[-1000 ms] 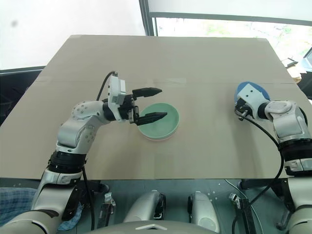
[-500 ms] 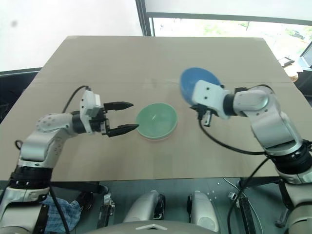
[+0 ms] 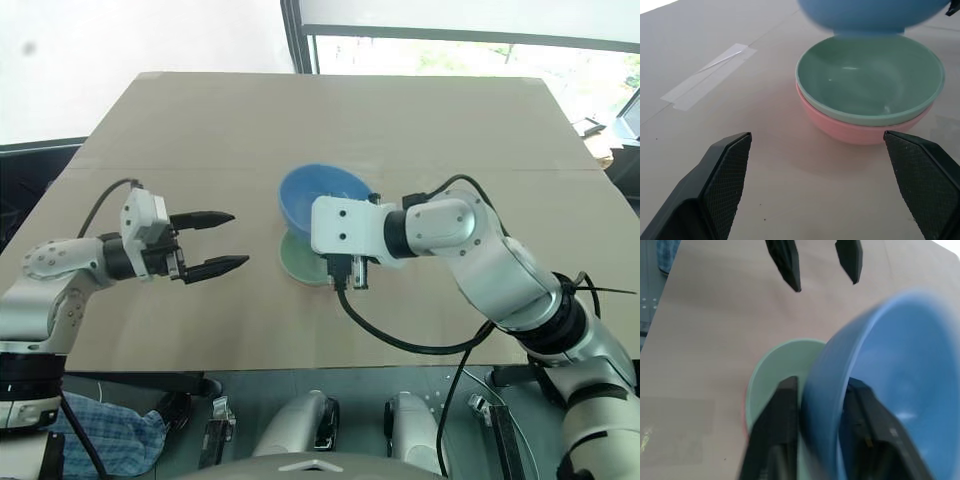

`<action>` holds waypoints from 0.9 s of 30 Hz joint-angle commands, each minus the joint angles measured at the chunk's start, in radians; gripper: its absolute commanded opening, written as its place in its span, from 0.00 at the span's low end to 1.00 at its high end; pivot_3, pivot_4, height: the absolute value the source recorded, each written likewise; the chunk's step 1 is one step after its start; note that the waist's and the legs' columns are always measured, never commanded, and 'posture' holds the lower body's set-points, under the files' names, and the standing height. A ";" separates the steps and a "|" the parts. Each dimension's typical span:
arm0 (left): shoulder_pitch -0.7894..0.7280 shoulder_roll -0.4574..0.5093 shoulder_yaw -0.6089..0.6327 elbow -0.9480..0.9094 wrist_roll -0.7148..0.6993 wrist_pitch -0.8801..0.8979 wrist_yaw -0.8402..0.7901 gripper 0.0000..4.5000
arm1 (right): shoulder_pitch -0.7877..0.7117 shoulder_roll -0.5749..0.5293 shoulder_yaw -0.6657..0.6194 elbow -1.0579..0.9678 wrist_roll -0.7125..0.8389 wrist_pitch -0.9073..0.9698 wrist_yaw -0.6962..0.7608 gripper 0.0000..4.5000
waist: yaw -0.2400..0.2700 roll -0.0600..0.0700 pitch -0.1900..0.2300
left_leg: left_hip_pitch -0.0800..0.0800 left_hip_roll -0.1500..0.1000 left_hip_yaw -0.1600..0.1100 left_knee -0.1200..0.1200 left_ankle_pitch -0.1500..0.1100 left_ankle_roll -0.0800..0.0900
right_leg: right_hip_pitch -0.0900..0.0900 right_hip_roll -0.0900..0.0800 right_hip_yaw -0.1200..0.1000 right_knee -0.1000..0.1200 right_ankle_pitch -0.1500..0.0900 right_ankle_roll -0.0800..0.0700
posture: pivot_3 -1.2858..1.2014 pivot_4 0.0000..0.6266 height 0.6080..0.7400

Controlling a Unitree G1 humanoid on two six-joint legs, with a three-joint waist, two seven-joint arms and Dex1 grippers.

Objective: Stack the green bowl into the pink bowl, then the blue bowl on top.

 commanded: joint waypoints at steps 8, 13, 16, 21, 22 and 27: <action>-0.035 -0.014 -0.001 -0.016 0.010 -0.026 0.012 1.00 | 0.011 0.003 -0.148 0.023 0.049 0.039 -0.074 0.75 | -0.003 0.000 0.000 | 0.000 0.000 0.000 0.000 0.000 0.000 | 0.000 0.000 0.000 0.000 0.000 0.000 | 0.52 0.24 1.00; -0.022 -0.057 -0.012 -0.091 -0.005 -0.002 0.057 1.00 | 0.109 0.023 -0.376 0.053 0.142 0.025 -0.120 0.75 | -0.001 -0.001 0.000 | 0.000 -0.001 0.000 -0.001 0.000 0.001 | 0.000 -0.001 0.000 -0.001 0.000 0.000 | 0.52 0.24 1.00; 0.027 -0.070 0.011 -0.125 -0.034 0.036 0.078 1.00 | 0.187 0.025 -0.469 0.037 0.174 -0.021 -0.147 0.75 | -0.005 -0.001 0.000 | -0.001 -0.001 0.000 -0.002 0.000 0.000 | 0.000 -0.001 0.000 -0.001 0.000 0.000 | 0.52 0.24 1.00; 0.047 -0.156 -0.024 -0.136 -0.029 0.050 0.157 1.00 | 0.413 0.030 -0.628 -0.013 0.253 -0.093 -0.158 0.75 | 0.004 -0.001 -0.001 | 0.000 0.000 0.001 -0.007 0.000 0.000 | 0.000 -0.001 0.001 -0.002 0.000 0.000 | 0.52 0.24 1.00; 0.042 -0.170 -0.032 -0.133 -0.017 0.046 0.170 1.00 | 0.446 0.031 -0.640 -0.013 0.260 -0.112 -0.162 0.75 | 0.006 -0.001 -0.001 | 0.000 0.000 0.001 -0.006 0.000 0.001 | 0.000 -0.001 0.000 -0.002 0.000 0.000 | 0.52 0.24 1.00; 0.016 -0.217 -0.050 -0.118 0.002 0.036 0.201 1.00 | 0.661 -0.009 -0.762 -0.001 0.296 -0.236 -0.127 0.75 | 0.019 -0.001 -0.001 | 0.001 0.000 0.001 -0.003 -0.001 0.003 | 0.002 -0.001 0.001 -0.001 0.000 0.000 | 0.52 0.24 1.00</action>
